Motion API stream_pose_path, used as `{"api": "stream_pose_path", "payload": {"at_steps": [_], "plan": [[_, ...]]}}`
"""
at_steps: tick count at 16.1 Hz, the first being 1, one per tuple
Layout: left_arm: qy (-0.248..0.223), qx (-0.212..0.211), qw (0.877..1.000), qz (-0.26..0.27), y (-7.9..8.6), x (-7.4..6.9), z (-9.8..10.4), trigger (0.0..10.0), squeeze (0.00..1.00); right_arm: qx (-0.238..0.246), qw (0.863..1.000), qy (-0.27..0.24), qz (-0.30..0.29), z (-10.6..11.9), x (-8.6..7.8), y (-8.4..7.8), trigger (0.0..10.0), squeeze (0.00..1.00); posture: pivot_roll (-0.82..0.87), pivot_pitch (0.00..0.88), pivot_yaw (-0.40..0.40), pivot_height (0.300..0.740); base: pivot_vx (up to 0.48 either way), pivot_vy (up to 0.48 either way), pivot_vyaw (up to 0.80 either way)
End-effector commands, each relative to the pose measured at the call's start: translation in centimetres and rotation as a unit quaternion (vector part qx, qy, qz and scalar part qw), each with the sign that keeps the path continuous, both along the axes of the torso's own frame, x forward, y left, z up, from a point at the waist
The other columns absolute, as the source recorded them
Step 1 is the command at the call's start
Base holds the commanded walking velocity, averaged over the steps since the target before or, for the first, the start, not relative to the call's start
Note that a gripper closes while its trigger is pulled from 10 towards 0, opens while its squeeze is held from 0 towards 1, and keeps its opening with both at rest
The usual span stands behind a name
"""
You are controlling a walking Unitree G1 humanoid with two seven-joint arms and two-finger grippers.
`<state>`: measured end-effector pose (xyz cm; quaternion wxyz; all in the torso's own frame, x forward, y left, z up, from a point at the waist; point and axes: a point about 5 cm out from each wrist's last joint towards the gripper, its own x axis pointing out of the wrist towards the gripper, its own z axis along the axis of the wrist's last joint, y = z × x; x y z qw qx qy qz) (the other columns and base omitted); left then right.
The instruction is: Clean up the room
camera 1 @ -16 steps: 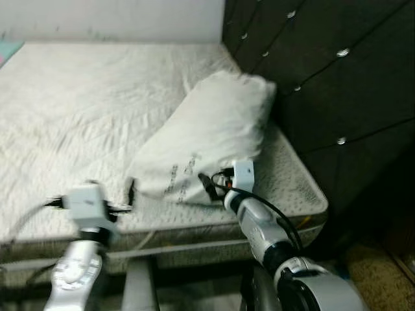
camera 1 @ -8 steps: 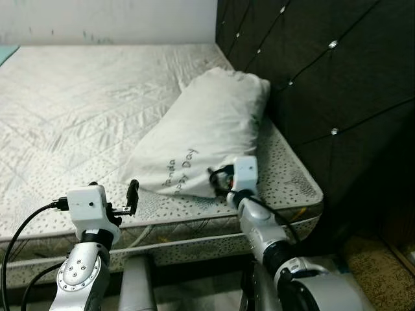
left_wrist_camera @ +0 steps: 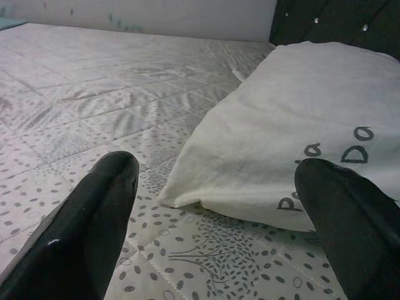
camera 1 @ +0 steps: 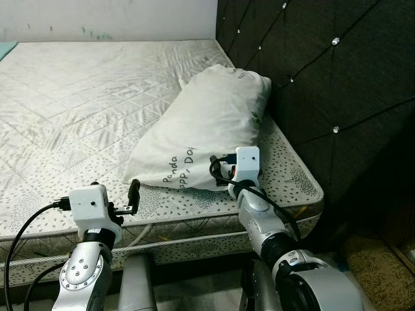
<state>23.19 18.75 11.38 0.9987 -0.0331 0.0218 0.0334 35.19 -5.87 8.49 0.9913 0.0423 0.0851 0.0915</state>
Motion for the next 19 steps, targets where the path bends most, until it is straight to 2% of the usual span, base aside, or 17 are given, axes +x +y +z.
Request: {"api": "stream_pose_path", "payload": {"at_steps": [1, 2, 4, 5, 8, 10, 13, 15, 16, 17, 18, 19], "plan": [[0.005, 0.004, 1.0, 0.003, -0.1, -0.1, 0.0, 10.0, 0.0, 0.005, 1.0, 0.019, 0.015, -0.3, -0.4, 1.7, 10.0, 0.0, 0.1, 0.0, -0.075, 0.532, 0.0, 0.0, 0.0], [0.006, 0.005, 1.0, 0.006, 0.0, -0.2, 0.0, 10.0, 0.0, -0.003, 1.0, 0.02, -0.003, -0.5, -0.6, 1.6, 10.0, 0.0, 0.11, 0.0, -0.076, 0.532, 0.0, 0.0, 0.0], [0.007, 0.009, 1.0, 0.01, 0.4, -0.3, 0.1, 10.0, 0.0, 0.038, 0.999, 0.012, -0.008, 0.3, -0.1, 1.5, 10.0, 0.0, 0.12, 0.0, -0.077, 0.532, 0.0, 0.0, 0.0], [0.008, 0.011, 1.0, 0.014, 0.6, -0.4, 0.2, 10.0, 0.0, 0.047, 0.999, 0.009, -0.011, 0.8, 0.4, 0.9, 10.0, 0.0, 0.12, 0.0, -0.075, 0.532, 0.0, 0.0, 0.0], [0.013, 0.015, 1.0, 0.015, 0.6, -0.4, 0.0, 10.0, 0.0, 0.025, 0.998, -0.039, -0.05, 2.7, 1.8, -1.6, 10.0, 0.0, 0.12, 0.0, -0.075, 0.532, 0.0, 0.0, 0.0], [0.013, 0.015, 1.0, 0.013, 0.5, -0.3, 0.1, 10.0, 0.0, 0.024, 0.995, -0.067, -0.07, 5.1, 3.3, -3.3, 10.0, 0.0, 0.12, 0.0, -0.072, 0.532, 0.0, 0.0, 0.0], [0.015, 0.015, 1.0, 0.012, 0.6, -0.4, -0.1, 10.0, 0.0, -0.008, 0.995, -0.091, -0.045, 6.0, 3.6, -4.0, 10.0, 0.0, 0.11, 0.0, -0.07, 0.532, 0.0, 0.0, 0.0], [0.014, 0.015, 1.0, 0.011, 0.5, -0.1, 0.0, 10.0, 0.0, 0.01, 0.994, -0.088, -0.062, 6.4, 4.0, -5.2, 10.0, 0.0, 0.11, 0.0, -0.074, 0.532, 0.0, 0.0, 0.0], [0.012, 0.015, 1.0, 0.013, 0.6, -0.1, 0.2, 10.0, 0.0, 0.006, 0.996, -0.079, -0.039, 6.7, 4.3, -5.6, 10.0, 0.0, 0.11, 0.0, -0.07, 0.532, 0.0, 0.0, 0.0], [0.012, 0.015, 1.0, 0.015, 0.7, -0.2, 0.2, 10.0, 0.0, -0.008, 0.999, -0.04, 0.016, 5.9, 4.2, -5.4, 10.0, 0.0, 0.11, 0.0, -0.07, 0.532, 0.0, 0.0, 0.0], [0.017, 0.015, 1.0, 0.015, 0.9, -0.5, -0.1, 10.0, 0.0, -0.06, 0.986, 0.017, 0.155, 3.5, 2.9, -5.1, 10.0, 0.0, 0.11, 0.0, -0.07, 0.532, 0.0, 0.0, 0.0], [0.02, 0.016, 1.0, 0.015, 1.0, -0.6, -0.3, 10.0, 0.0, -0.105, 0.964, 0.054, 0.237, 1.7, 1.7, -5.6, 10.0, 0.0, 0.09, 0.0, -0.068, 0.532, 0.0, 0.0, 0.0]]}}
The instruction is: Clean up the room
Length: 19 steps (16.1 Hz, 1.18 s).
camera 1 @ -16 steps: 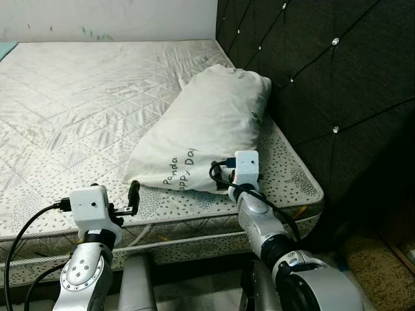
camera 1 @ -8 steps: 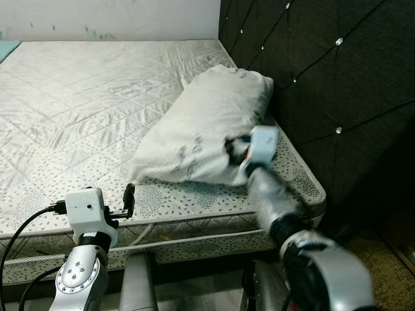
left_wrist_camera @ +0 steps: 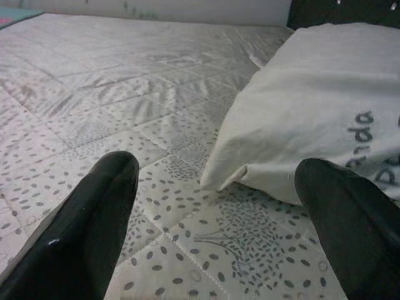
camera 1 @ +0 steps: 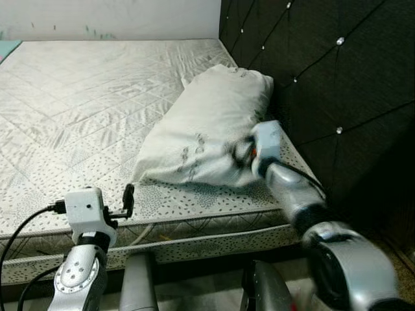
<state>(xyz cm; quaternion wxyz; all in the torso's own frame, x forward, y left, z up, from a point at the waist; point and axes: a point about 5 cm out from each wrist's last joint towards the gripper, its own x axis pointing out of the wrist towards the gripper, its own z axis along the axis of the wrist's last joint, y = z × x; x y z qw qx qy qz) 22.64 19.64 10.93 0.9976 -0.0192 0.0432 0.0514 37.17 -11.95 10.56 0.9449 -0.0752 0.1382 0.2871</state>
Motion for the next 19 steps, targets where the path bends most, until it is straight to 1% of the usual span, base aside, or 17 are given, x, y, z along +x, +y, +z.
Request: {"api": "stream_pose_path", "payload": {"at_steps": [1, 2, 3, 5, 6, 7, 8, 9, 10, 11, 12, 13, 14, 16, 17, 18, 19], "plan": [[-0.003, 0.001, 1.0, -0.002, 0.0, 0.1, 0.2, 10.0, 0.0, -0.015, 0.998, 0.045, 0.05, -1.5, -1.2, -0.9, 10.0, 0.0, 0.08, 0.0, -0.067, 0.532, 0.0, 0.0, 0.0], [-0.004, 0.0, 1.0, -0.002, 0.0, 0.3, 0.2, 10.0, 0.0, -0.009, 0.997, 0.06, 0.056, -1.8, -1.5, -1.4, 10.0, 0.0, 0.08, 0.0, -0.063, 0.532, 0.0, 0.0, 0.0], [-0.006, -0.004, 1.0, -0.008, -0.4, 0.6, 0.3, 10.0, 0.0, -0.037, 0.997, 0.047, 0.05, -1.8, -1.6, -2.7, 10.0, 0.0, 0.07, 0.0, -0.052, 0.532, 0.0, 0.0, 0.0], [-0.006, -0.005, 1.0, -0.014, -0.6, 0.7, 0.3, 10.0, 0.0, -0.055, 0.998, 0.036, 0.0, -1.4, -1.1, -4.1, 10.0, 0.0, 0.06, 0.0, -0.045, 0.532, 0.0, 0.0, 0.0], [-0.007, -0.004, 1.0, -0.015, -0.6, 0.7, 0.3, 10.0, 0.0, -0.077, 0.997, 0.029, -0.01, -1.2, -0.9, -4.8, 10.0, 0.0, 0.06, 0.0, -0.044, 0.532, 0.0, 0.0, 0.0], [-0.009, -0.002, 1.0, -0.015, -0.5, 0.9, 0.4, 10.0, 0.0, -0.088, 0.994, 0.01, -0.067, -0.1, -0.2, -6.2, 10.0, 0.0, 0.06, 0.0, -0.04, 0.532, 0.0, 0.0, 0.0], [-0.012, 0.0, 1.0, -0.013, -0.3, 1.0, 0.5, 10.0, 0.0, -0.095, 0.99, -0.005, -0.103, 0.7, 0.3, -6.9, 10.0, 0.0, 0.06, 0.0, -0.041, 0.532, 0.0, 0.0, 0.0], [-0.013, 0.001, 1.0, -0.011, -0.2, 1.1, 0.6, 10.0, 0.0, -0.095, 0.987, -0.02, -0.128, 1.4, 0.7, -7.2, 10.0, 0.0, 0.06, 0.0, -0.044, 0.532, 0.0, 0.0, 0.0], [-0.015, 0.001, 1.0, -0.008, -0.2, 1.1, 0.6, 10.0, 0.0, -0.086, 0.982, -0.045, -0.159, 2.5, 1.2, -7.4, 10.0, 0.0, 0.06, 0.0, -0.047, 0.532, 0.0, 0.0, 0.0], [-0.015, 0.001, 1.0, -0.008, -0.2, 1.1, 0.6, 10.0, 0.0, -0.079, 0.979, -0.061, -0.176, 3.2, 1.6, -7.4, 10.0, 0.0, 0.06, 0.0, -0.048, 0.532, 0.0, 0.0, 0.0], [-0.015, -0.001, 1.0, -0.008, -0.4, 1.1, 0.5, 10.0, 0.0, -0.045, 0.978, -0.065, -0.192, 3.9, 2.0, -6.9, 10.0, 0.0, 0.06, 0.0, -0.05, 0.532, 0.0, 0.0, 0.0], [-0.014, -0.002, 1.0, -0.008, -0.5, 1.0, 0.5, 10.0, 0.0, -0.019, 0.979, -0.056, -0.197, 4.0, 2.1, -6.3, 10.0, 0.0, 0.06, 0.0, -0.05, 0.532, 0.0, 0.0, 0.0], [-0.013, -0.004, 1.0, -0.009, -0.5, 0.9, 0.4, 10.0, 0.0, 0.01, 0.981, -0.04, -0.19, 3.7, 2.1, -5.4, 10.0, 0.0, 0.07, 0.0, -0.053, 0.532, 0.0, 0.0, 0.0], [-0.009, -0.008, 1.0, -0.01, -0.6, 0.9, 0.3, 10.0, 0.0, 0.065, 0.983, 0.009, -0.174, 2.2, 1.5, -3.3, 10.0, 0.0, 0.06, 0.0, -0.053, 0.532, 0.0, 0.0, 0.0], [-0.008, -0.009, 1.0, -0.011, -0.6, 0.9, 0.2, 10.0, 0.0, 0.081, 0.979, 0.032, -0.185, 1.2, 1.2, -2.9, 10.0, 0.0, 0.06, 0.0, -0.05, 0.532, 0.0, 0.0, 0.0], [-0.005, -0.01, 1.0, -0.017, -0.8, 1.1, 0.1, 10.0, 0.0, 0.103, 0.972, 0.069, -0.198, -0.7, 0.3, -1.7, 10.0, 0.0, 0.06, 0.0, -0.047, 0.532, 0.0, 0.0, 0.0], [-0.005, -0.011, 1.0, -0.019, -0.9, 1.2, 0.1, 10.0, 0.0, 0.109, 0.97, 0.083, -0.203, -1.5, -0.2, -0.9, 10.0, 0.0, 0.05, 0.0, -0.044, 0.532, 0.0, 0.0, 0.0]]}}
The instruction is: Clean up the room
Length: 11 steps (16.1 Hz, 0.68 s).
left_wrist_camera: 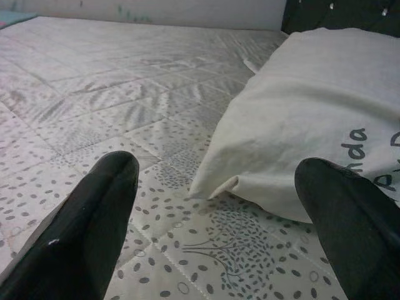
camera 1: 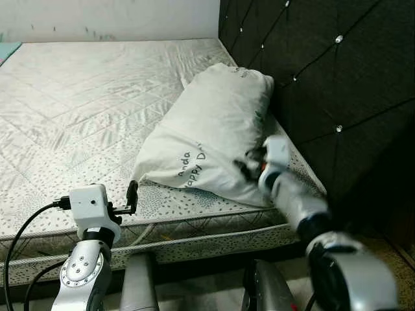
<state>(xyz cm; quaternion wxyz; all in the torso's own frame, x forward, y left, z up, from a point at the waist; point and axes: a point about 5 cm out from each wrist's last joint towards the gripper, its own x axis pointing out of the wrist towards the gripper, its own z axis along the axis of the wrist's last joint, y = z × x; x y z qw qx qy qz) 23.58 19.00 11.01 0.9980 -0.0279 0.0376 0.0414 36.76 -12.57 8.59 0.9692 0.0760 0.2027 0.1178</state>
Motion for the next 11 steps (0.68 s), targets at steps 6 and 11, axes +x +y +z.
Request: {"api": "stream_pose_path", "payload": {"at_steps": [6, 11], "plan": [[0.004, -0.002, 1.0, -0.016, -0.4, 0.3, 0.0, 10.0, 0.0, 0.013, 0.999, 0.017, -0.047, -1.1, -1.1, 5.0, 10.0, 0.0, 0.06, 0.0, -0.038, 0.532, 0.0, 0.0, 0.0], [0.004, -0.002, 1.0, -0.016, -0.4, 0.3, 0.0, 10.0, 0.0, 0.056, 0.998, 0.006, 0.006, -0.4, -2.1, 10.3, 0.0, 0.0, 0.07, 0.0, -0.038, 0.532, 0.0, 0.0, 0.0]]}}
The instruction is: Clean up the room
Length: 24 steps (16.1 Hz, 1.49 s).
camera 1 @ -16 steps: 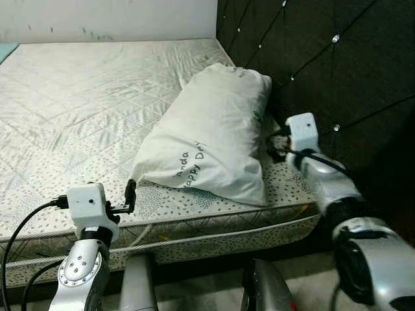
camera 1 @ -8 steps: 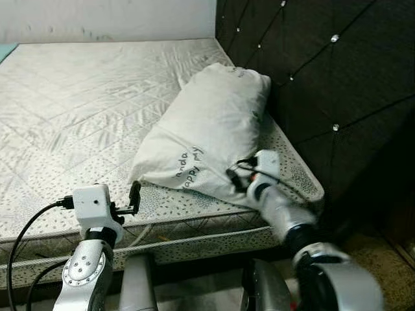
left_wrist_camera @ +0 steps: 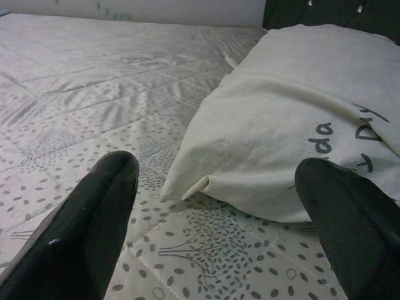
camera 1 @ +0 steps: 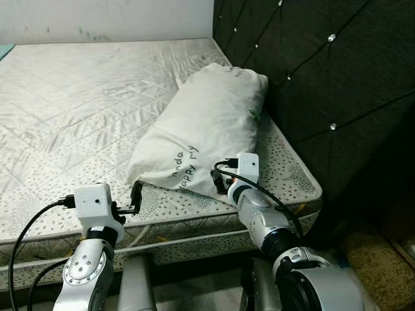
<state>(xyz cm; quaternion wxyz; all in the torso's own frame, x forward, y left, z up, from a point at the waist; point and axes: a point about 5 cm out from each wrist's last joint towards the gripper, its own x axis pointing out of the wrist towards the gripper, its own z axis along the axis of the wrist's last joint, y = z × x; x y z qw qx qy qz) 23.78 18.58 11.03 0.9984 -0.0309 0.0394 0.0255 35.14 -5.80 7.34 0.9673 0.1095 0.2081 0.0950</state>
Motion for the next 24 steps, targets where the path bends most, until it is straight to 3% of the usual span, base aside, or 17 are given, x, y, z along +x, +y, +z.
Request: {"api": "stream_pose_path", "payload": {"at_steps": [1, 15, 24], "plan": [[0.003, 0.002, 1.0, 0.0, 0.0, 0.1, 0.0, 10.0, 0.0, 0.03, 0.999, -0.008, 0.034, 0.8, -0.7, 3.9, 0.0, 0.0, 0.07, 0.0, -0.038, 0.532, 0.0, 0.0, 0.0], [-0.002, 0.001, 1.0, -0.004, 0.0, 0.0, 0.2, 10.0, 0.0, 0.018, 0.999, -0.005, 0.038, -0.1, -1.4, 4.0, 0.0, 0.0, 0.08, 0.0, -0.049, 0.532, 0.0, 0.0, 0.0], [-0.003, -0.001, 1.0, -0.002, -0.2, 0.2, 0.1, 10.0, 0.0, -0.002, 0.999, -0.01, 0.034, -0.4, -0.9, 2.5, 0.0, 0.0, 0.07, 0.0, -0.062, 0.532, 0.0, 0.0, 0.0]]}}
